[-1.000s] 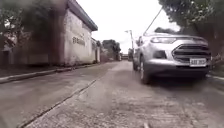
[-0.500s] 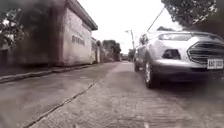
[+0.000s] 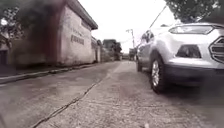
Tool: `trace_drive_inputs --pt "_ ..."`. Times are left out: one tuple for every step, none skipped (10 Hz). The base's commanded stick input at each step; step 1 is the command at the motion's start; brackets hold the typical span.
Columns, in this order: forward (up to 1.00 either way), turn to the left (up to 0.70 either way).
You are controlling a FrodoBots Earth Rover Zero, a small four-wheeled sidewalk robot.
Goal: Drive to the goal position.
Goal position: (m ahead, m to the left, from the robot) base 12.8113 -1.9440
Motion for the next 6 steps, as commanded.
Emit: trace_drive_inputs --pt "0.7 0.0" --pt "0.7 0.0" --pt "0.7 0.0" --pt "0.7 0.0" --pt "0.7 0.0" --pt "0.7 0.0"
